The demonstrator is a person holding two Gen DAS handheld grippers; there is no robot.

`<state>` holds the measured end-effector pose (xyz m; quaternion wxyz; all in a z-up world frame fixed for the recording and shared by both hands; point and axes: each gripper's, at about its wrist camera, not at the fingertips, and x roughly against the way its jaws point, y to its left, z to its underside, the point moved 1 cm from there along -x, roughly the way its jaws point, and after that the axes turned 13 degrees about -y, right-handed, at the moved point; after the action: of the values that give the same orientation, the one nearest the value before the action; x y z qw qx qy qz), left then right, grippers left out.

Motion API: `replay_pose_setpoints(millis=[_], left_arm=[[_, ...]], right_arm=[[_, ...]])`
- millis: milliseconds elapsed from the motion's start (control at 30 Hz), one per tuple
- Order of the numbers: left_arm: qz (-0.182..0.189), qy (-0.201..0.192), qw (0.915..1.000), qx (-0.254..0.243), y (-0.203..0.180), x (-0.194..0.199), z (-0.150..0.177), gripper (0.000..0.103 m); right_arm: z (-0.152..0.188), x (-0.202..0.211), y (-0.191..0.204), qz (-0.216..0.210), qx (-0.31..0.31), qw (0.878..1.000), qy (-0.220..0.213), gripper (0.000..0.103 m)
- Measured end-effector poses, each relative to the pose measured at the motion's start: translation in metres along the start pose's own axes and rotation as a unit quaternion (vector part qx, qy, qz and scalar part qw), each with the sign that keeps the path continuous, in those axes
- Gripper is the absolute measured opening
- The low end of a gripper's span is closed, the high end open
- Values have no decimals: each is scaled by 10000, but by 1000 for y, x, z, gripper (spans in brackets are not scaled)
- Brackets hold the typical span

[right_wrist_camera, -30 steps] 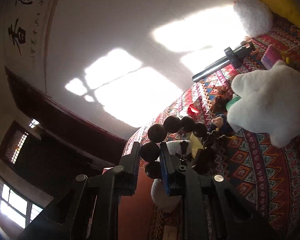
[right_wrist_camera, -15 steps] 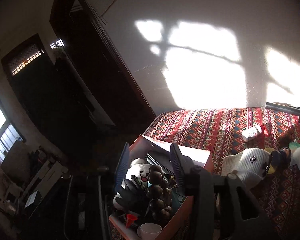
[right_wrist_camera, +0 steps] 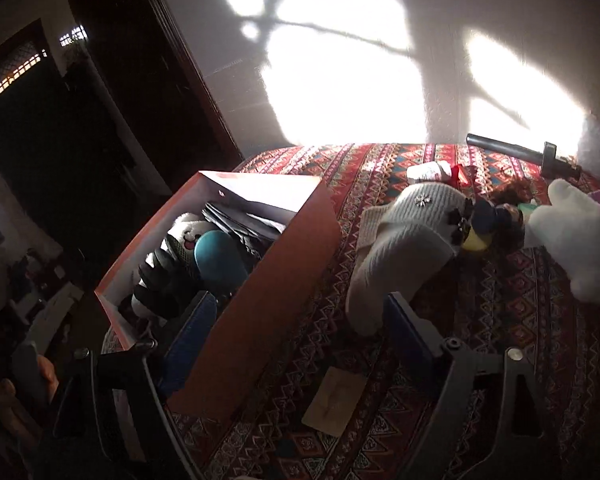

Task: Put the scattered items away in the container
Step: 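Grasp the white knit hat with the right tool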

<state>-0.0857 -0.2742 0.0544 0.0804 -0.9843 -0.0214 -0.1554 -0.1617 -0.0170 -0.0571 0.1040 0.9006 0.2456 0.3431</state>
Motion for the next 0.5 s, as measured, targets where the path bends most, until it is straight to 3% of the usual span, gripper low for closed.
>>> replay_pose_setpoints(millis=[100,233,367,500], left_arm=[[-25,94,9995,-291,-17,-6,8,92],[8,129,9979,-629,-36,-10,16,92],[59,204,9952,-960,-52,-13,24,92],[219,381,9924,-1150,-71,-20,36,92]], right_arm=[[45,-40,-40,-301,-1026,9895,977,63],[70,-64,-59,-398,-1644,9753,1420,60],[71,-71,-65,-473,-1848,9714,1417,60],[51,-66,-82,-247,-1854,9778,945,60]])
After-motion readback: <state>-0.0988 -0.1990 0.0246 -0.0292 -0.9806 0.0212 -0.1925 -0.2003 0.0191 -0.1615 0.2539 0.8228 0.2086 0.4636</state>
